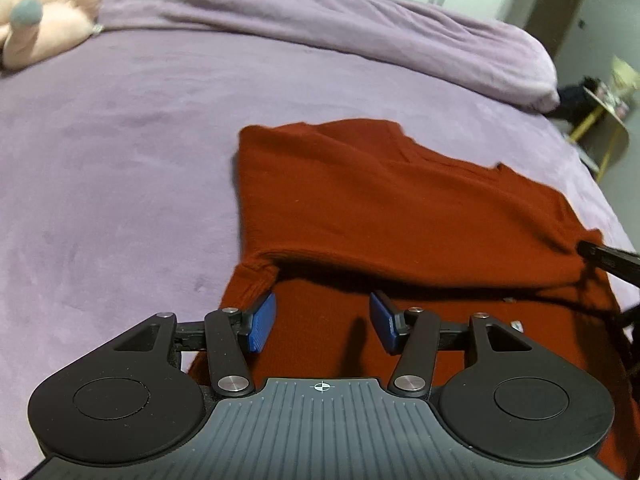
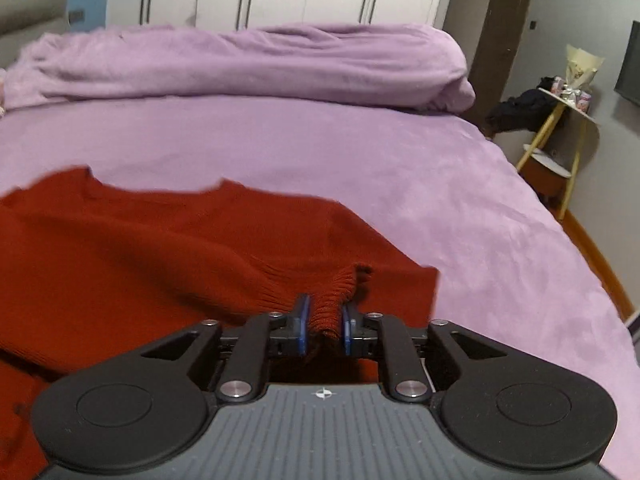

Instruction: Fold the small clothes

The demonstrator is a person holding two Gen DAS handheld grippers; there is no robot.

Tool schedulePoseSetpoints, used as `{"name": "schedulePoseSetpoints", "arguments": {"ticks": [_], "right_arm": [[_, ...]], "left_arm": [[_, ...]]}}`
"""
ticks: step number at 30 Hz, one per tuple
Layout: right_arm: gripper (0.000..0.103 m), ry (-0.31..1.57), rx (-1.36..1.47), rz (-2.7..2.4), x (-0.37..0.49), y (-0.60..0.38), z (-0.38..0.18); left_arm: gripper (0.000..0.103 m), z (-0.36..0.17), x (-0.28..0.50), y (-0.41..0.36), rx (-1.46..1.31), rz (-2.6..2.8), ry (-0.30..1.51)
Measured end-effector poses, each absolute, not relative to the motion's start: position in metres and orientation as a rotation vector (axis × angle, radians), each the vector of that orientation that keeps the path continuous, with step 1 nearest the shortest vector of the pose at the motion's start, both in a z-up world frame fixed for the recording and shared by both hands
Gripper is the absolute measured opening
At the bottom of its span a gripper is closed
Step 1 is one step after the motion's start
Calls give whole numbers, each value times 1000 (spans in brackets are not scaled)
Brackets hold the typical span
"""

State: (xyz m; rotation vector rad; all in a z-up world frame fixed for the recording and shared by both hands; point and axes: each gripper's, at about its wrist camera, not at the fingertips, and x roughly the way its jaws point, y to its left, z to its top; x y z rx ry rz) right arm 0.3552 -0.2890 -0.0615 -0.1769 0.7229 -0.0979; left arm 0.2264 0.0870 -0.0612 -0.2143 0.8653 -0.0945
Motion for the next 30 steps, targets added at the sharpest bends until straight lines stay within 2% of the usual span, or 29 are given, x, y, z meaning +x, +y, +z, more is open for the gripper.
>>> {"name": "schedulePoseSetpoints", "arguments": {"ticks": [4, 7, 11, 14, 16, 20, 26, 30], "right_arm": [[22, 680, -125, -286, 351, -302, -54], [22, 675, 39, -91, 346, -295, -45], [21, 689, -19, 81, 355, -252, -50], [15, 725, -47, 122, 371, -234, -67], [6, 751, -93, 83, 382, -232, -80], [0, 701, -148, 23, 398, -232, -85], [0, 702, -132, -1, 418, -248, -86], [2, 708, -49, 44, 381, -263, -69]], "left_arm": [[59, -38, 214, 88, -167, -119, 775], [62, -34, 227, 83, -160, -121, 750], [61, -42, 262, 58, -144, -137, 772], [61, -51, 289, 37, -116, -131, 776], [59, -62, 305, 27, -90, -119, 797], [59, -79, 326, 15, -54, -59, 803], [64, -83, 342, 4, 45, -32, 804], [64, -73, 322, 16, -27, -41, 812]]}}
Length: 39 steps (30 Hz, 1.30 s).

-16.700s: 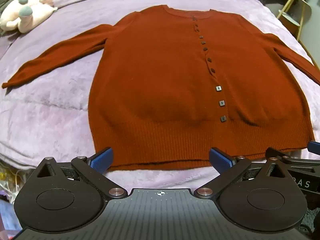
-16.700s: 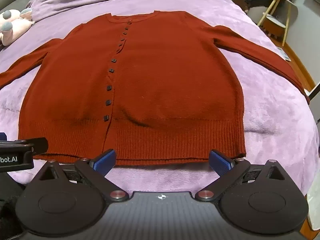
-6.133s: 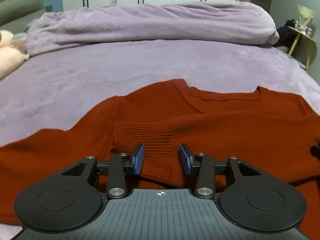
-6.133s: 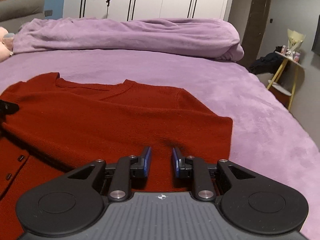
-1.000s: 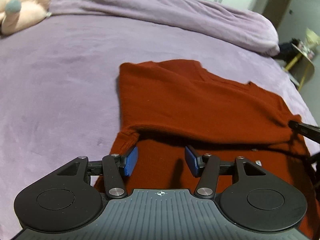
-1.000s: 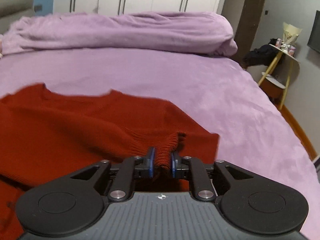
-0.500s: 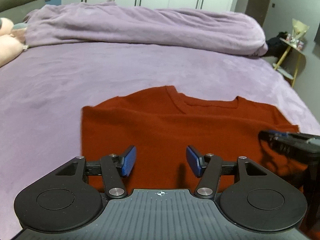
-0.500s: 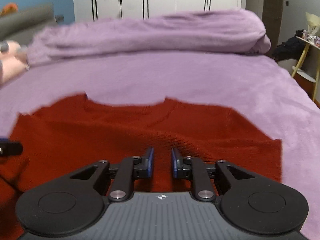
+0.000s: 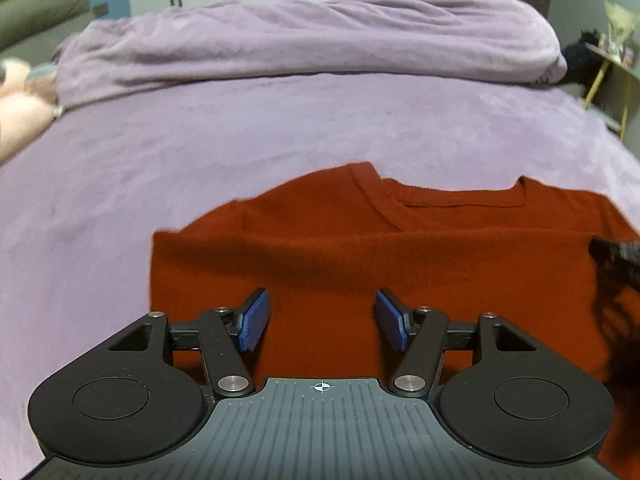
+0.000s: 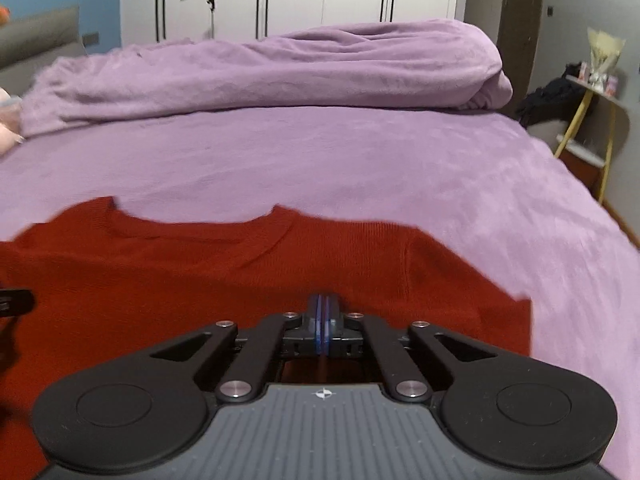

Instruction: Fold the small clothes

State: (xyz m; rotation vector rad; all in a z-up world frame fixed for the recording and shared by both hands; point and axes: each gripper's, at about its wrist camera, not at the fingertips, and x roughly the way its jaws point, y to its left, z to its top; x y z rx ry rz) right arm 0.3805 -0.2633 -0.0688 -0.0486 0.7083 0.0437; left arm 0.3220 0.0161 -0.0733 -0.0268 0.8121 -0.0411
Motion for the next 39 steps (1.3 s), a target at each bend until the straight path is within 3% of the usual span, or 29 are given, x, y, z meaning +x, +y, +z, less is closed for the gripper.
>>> {"name": "schedulePoseSetpoints", "arguments": {"ticks": [6, 20, 21, 23, 26, 33, 39], "right_arm": [[4, 681, -53, 88, 312, -286, -83], [6, 776, -294, 36, 313, -265, -69], [16, 809, -289, 11, 311, -266, -64], [21, 857, -227, -27, 299, -276, -56], [37, 871, -43, 24, 244, -299, -42], [46, 874, 189, 36, 78, -333, -40], [55, 865, 200, 19, 28, -338, -34]], "left_arm": [[71, -76, 285, 18, -68, -52, 824], [76, -69, 265, 1, 80, -39, 891], [76, -66, 260, 1, 92, -45, 890], [76, -60, 246, 4, 101, -54, 890], [76, -54, 222, 17, 65, -64, 906], [78, -48, 140, 49, -19, -59, 930], [80, -50, 71, 83, -170, -16, 925]]}}
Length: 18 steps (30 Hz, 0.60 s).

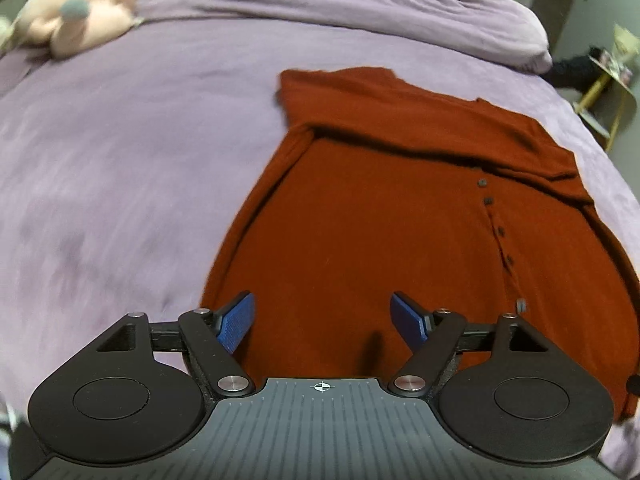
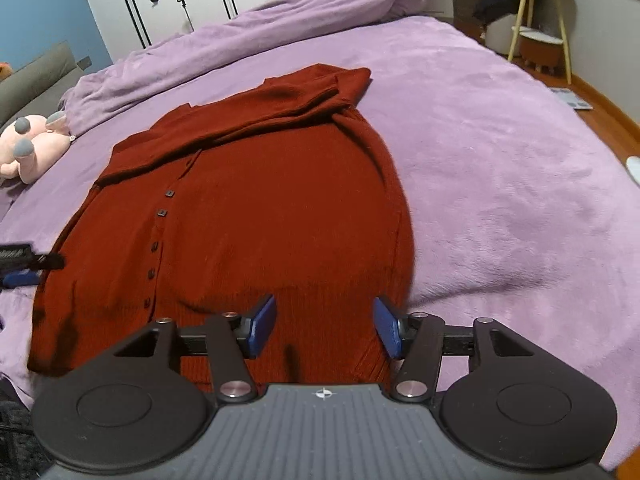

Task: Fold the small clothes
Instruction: 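Grasp the ribbed hem with both tools and lift it toward the collar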

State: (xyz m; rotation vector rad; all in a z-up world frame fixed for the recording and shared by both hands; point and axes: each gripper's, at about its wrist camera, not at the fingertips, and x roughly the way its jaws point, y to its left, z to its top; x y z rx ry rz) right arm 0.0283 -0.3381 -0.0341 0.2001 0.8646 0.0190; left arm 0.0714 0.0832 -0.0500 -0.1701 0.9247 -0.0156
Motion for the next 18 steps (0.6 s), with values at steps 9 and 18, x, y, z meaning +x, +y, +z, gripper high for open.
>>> {"name": "schedulePoseSetpoints", "arguments": {"ticks": [9, 18], "right_arm": [[54, 901, 232, -79, 25, -354, -41], [14, 959, 340, -25, 26, -363, -53]], "left_arm": [[80, -61, 23, 125, -163, -45, 981], [54, -82, 17, 145, -296, -96, 1066]]}}
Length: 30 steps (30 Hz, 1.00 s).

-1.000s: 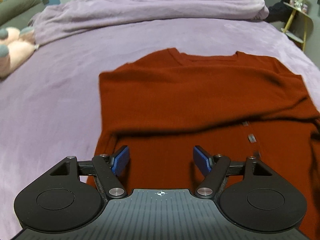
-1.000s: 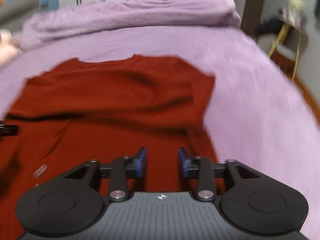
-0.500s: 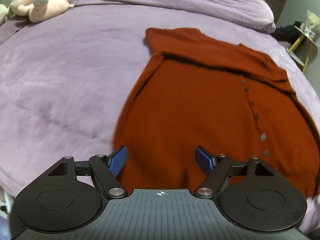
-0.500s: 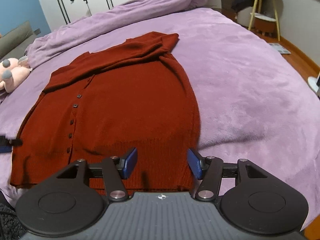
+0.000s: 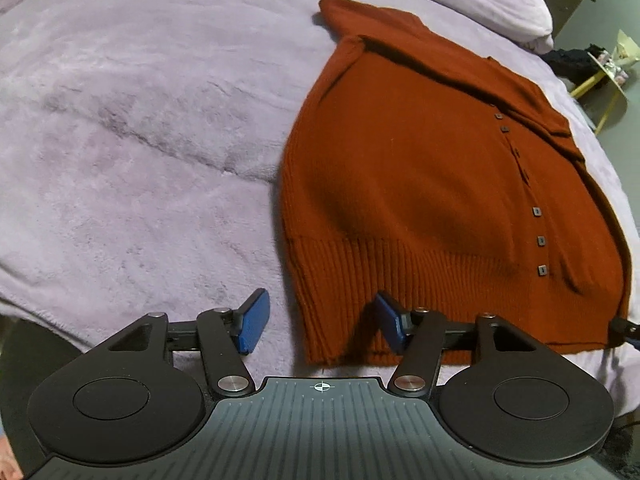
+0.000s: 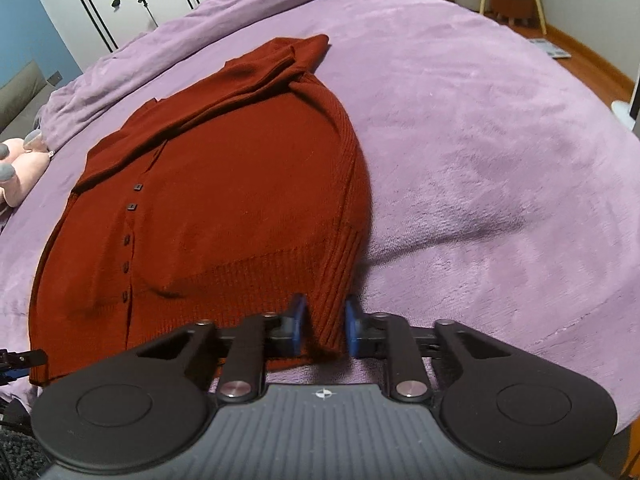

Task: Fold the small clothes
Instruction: 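Grasp the ribbed hem with both tools and lift it toward the collar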

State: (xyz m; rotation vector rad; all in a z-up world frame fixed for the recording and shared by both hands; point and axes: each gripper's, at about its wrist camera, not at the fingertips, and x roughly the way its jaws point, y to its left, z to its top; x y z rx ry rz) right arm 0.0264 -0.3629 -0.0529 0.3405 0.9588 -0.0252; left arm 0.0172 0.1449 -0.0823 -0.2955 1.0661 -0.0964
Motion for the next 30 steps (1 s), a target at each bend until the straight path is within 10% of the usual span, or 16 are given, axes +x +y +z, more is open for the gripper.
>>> {"name": "schedulePoseSetpoints", "arguments": {"ticks": [8, 17, 30], "right_arm": [[9, 975, 519, 16, 30, -382, -58], [8, 854, 884, 129, 51, -410, -42], [8, 757, 434, 20, 177, -366, -22]], "left_arm": [[10, -87, 22, 159, -385, -202, 1112], [8, -41, 37, 180, -591, -285, 909], [8, -23, 145, 141, -350, -113, 789]]}}
